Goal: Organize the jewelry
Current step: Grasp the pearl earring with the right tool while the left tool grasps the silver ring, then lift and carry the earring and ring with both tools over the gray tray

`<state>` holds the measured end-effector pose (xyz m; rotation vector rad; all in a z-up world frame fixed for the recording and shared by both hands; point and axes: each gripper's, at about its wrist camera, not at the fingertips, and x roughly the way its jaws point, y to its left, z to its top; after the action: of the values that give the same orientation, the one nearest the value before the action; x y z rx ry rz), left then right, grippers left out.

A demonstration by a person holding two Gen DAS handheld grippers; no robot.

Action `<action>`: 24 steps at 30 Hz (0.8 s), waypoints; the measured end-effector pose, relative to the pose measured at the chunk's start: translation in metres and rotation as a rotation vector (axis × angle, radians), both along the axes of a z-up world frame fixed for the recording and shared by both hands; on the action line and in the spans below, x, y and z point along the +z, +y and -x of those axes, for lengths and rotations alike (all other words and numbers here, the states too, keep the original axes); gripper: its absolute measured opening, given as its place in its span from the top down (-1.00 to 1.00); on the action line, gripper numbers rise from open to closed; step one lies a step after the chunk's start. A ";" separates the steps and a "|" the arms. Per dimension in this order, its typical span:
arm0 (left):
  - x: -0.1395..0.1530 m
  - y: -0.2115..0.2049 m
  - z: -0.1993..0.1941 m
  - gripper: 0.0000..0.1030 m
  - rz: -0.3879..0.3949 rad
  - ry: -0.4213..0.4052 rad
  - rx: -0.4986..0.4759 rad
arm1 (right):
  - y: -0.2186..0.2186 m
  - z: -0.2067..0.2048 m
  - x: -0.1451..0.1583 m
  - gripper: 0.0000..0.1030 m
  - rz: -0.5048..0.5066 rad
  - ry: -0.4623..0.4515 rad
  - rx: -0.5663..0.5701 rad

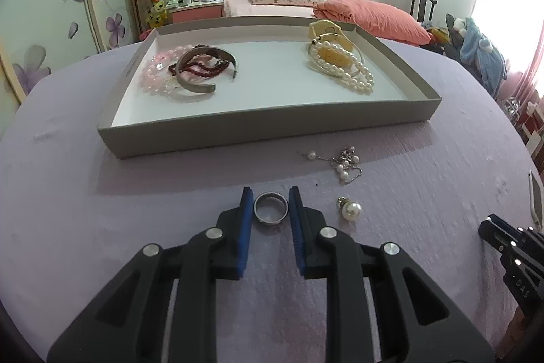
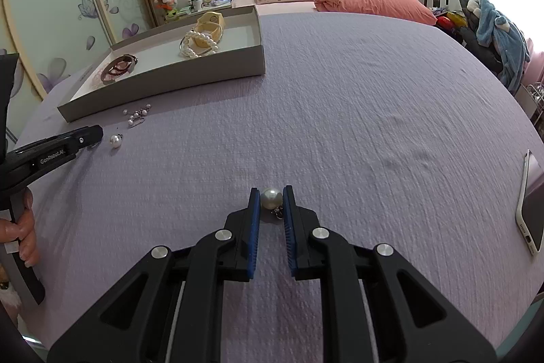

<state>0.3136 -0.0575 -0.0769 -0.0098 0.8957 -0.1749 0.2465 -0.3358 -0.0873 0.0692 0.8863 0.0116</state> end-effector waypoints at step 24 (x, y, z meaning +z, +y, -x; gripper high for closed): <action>0.013 0.056 0.063 0.58 0.046 -0.053 0.074 | 0.027 -0.001 0.000 0.72 -0.017 0.007 0.059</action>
<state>0.2508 -0.0018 -0.0642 -0.0805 0.8375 -0.1264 0.2475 -0.3087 -0.0872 0.0586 0.8952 0.0739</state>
